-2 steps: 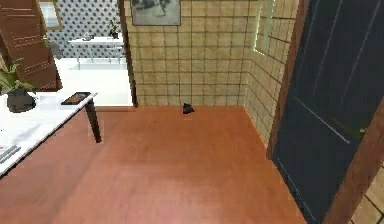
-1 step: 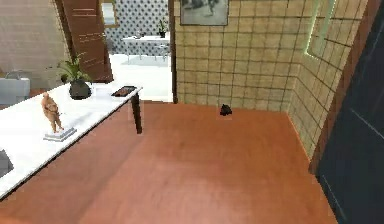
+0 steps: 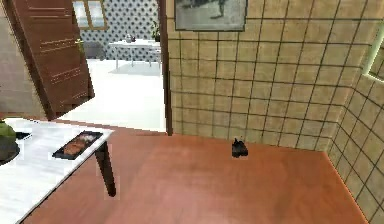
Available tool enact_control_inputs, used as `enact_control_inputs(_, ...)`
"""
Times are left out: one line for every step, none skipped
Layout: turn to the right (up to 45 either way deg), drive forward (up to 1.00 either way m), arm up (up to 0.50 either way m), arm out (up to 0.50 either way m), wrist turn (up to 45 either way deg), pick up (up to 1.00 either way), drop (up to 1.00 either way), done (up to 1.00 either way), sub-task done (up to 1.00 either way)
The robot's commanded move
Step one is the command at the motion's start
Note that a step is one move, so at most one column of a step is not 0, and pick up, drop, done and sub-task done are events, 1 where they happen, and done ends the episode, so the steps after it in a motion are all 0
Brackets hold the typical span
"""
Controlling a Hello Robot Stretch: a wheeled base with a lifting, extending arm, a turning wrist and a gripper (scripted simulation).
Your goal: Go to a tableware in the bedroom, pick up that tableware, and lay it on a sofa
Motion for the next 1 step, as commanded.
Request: enact_control_inputs(0.0, 1.0, 0.0, 0.0, 0.0, 0.0, 0.0, 0.0, 0.0)
